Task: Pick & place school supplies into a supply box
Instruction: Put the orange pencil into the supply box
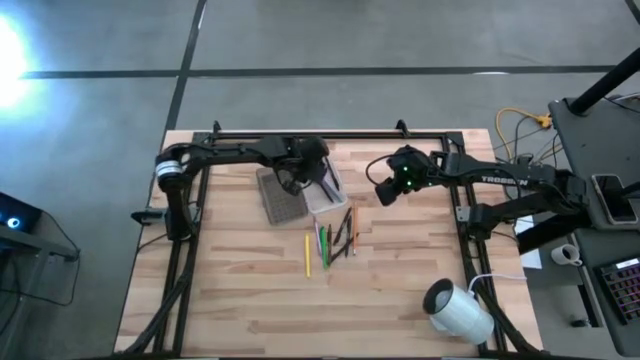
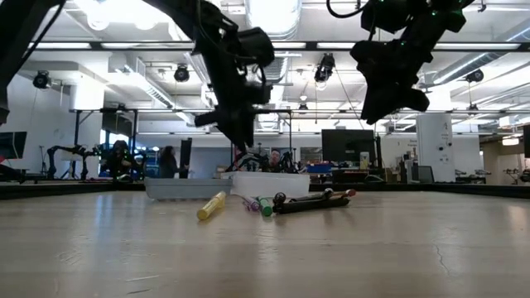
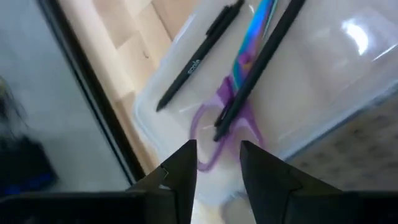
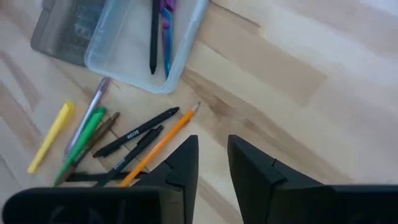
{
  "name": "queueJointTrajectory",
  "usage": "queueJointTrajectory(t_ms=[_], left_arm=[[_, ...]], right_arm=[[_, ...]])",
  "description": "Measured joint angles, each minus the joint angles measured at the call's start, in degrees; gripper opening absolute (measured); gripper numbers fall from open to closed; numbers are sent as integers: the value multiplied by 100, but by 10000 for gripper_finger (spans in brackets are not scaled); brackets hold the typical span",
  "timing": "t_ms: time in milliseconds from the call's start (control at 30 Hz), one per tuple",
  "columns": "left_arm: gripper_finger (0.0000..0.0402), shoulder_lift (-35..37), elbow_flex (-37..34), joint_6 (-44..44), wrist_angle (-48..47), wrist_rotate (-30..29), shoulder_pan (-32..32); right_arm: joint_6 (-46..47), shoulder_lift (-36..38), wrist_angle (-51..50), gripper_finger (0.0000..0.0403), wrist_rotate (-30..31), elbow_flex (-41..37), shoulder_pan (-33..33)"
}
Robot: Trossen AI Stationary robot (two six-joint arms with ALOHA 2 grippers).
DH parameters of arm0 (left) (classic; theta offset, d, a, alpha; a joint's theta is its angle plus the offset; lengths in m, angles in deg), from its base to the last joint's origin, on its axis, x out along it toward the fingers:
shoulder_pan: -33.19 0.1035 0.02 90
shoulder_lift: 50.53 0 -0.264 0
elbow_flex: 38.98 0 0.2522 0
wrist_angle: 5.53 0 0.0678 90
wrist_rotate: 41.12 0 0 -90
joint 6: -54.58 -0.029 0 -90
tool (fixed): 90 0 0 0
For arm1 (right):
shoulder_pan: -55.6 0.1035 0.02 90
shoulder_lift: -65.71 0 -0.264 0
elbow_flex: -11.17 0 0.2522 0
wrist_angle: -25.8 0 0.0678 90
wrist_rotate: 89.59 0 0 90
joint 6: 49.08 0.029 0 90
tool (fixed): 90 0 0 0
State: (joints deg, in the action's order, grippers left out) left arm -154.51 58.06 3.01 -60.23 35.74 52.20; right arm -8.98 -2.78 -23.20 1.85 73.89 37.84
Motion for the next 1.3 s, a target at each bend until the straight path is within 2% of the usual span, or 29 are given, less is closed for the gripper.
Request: queueJointTrajectory(t_ms=[167,300,467,733,833,1067,1200,1300], left_arm=[[106,497,0,1823,-472,296,-248],[107,819,-9,3400,-556,601,-382],[107,1030,-15,5027,-560,621,-550],[107,1072,-17,6628,-660,509,-741],[107,1091,-145,6979,-775,468,-839],[107,1474,-1096,7800,-559,489,-1361],[107,1989,-2039,8763,82,529,-1471],[107,2597,-2875,9519,881,740,-1489]], right_arm=[[774,-131,3,90,-33,-103,-12],[839,-421,8,96,-144,-126,-8],[846,-839,20,100,-309,-68,-4],[1197,-1188,-4,107,-276,-43,490],[1349,-1290,-29,114,51,-43,804],[2572,-1486,-11,139,362,-41,1354],[3637,-1615,-19,155,517,-41,1454],[3912,-1690,-5,166,518,-7,1480]])
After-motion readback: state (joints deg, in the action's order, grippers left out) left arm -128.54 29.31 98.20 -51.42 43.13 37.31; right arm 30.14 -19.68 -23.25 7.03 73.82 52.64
